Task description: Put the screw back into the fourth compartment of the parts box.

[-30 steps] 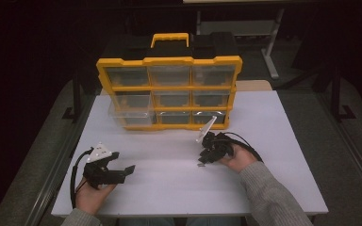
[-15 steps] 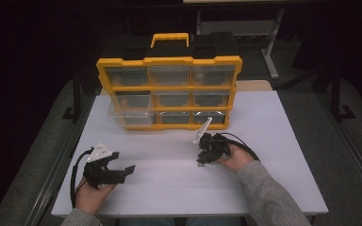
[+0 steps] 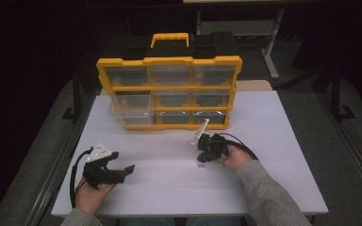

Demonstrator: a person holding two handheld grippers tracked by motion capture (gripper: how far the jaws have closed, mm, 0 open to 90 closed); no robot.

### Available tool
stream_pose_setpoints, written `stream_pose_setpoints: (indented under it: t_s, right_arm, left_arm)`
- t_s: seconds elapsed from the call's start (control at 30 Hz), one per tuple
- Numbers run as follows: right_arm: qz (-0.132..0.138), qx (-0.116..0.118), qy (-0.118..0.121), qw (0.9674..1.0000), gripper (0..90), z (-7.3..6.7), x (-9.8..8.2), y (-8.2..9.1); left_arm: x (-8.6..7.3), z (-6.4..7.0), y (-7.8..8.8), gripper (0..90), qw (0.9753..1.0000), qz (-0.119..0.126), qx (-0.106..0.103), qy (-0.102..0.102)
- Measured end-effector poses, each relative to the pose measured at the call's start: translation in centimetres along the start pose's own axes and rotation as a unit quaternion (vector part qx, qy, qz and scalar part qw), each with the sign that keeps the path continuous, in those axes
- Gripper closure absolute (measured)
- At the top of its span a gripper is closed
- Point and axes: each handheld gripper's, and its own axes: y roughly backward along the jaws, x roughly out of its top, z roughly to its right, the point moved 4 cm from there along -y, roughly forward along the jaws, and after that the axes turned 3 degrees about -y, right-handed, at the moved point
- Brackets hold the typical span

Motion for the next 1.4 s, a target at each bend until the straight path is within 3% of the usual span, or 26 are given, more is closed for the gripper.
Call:
stream_pose_setpoints:
  t_s: [0.2, 0.4, 0.5, 0.67, 0.87, 1.27, 1.4]
  right_arm:
    - [0.012, 0.023, -0.016, 0.9995, 86.9, 0.6, 0.1, 0.5]
    - [0.038, 0.03, -0.016, 0.9987, 86.9, 1.0, 1.7, 3.0]
    - [0.049, 0.028, -0.02, 0.9982, 86.8, 1.2, 2.9, 4.8]
    - [0.08, 0.025, -0.005, 0.9965, 86.7, 2.1, 5.6, 7.5]
    - [0.089, 0.012, 0.004, 0.996, 86.8, 2.3, 8.4, 10.0]
    - [0.107, 0.003, 0.033, 0.9937, 86.8, 2.4, 14.0, 13.8]
    - [0.114, 0.005, 0.038, 0.9928, 86.8, 2.3, 15.7, 14.5]
  left_arm:
    - [0.0, 0.0, 0.0, 17.6, 1.0, 0.001, -0.002, 0.0]
    - [0.0, 0.0, 0.1, 17.7, 1.0, 0.0, -0.004, 0.001]
    - [0.0, 0.0, 0.1, 17.7, 1.0, 0.002, -0.005, 0.002]
    - [0.0, 0.1, 0.1, 17.8, 1.0, 0.003, -0.008, 0.004]
    - [-0.1, -0.1, 0.3, 17.8, 1.0, -0.001, -0.009, -0.001]
    - [0.0, 0.0, 0.2, 17.9, 0.9999, 0.007, -0.01, 0.003]
    - [0.0, -0.2, 0.4, 17.9, 0.9999, -0.004, -0.009, -0.008]
